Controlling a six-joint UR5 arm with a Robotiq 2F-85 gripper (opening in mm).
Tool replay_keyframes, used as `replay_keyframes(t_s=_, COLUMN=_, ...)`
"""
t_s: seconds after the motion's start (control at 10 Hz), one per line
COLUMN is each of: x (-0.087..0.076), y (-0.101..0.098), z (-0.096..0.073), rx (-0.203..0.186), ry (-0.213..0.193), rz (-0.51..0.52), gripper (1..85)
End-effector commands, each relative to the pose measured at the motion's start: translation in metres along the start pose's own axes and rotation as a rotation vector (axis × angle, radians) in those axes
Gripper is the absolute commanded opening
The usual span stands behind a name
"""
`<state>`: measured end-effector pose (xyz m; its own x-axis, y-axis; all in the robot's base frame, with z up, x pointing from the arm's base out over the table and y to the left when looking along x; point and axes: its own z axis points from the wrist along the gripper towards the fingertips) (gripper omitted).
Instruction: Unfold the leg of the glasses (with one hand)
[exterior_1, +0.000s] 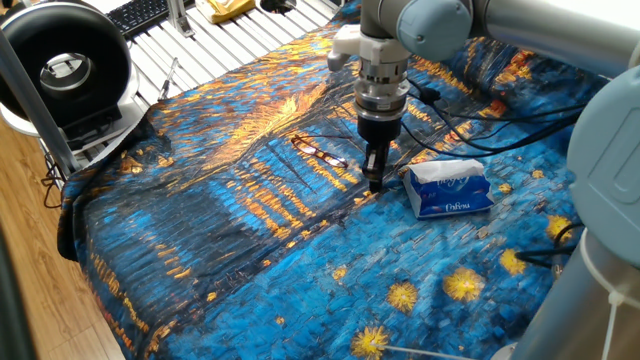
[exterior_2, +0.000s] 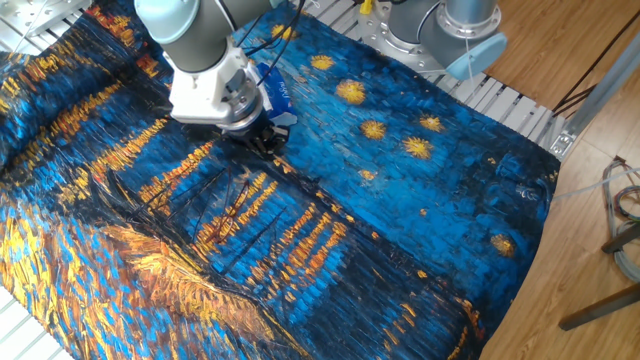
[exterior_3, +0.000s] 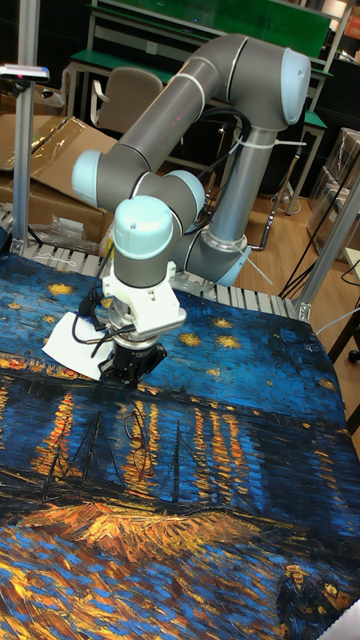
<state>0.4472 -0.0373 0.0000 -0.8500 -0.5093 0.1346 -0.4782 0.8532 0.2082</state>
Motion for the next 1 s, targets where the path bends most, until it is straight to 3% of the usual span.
replay_keyframes(t_s=0.0, x=-0.0021, y=0.0011, z=-0.0011, rx=-0.009, ry=0.003, rz=-0.002, gripper=1.0)
replay_keyframes(t_s=0.9, x=-0.0115, y=0.001, z=-0.0046, rx=-0.008, ry=0.015, rz=-0.003, gripper=1.0)
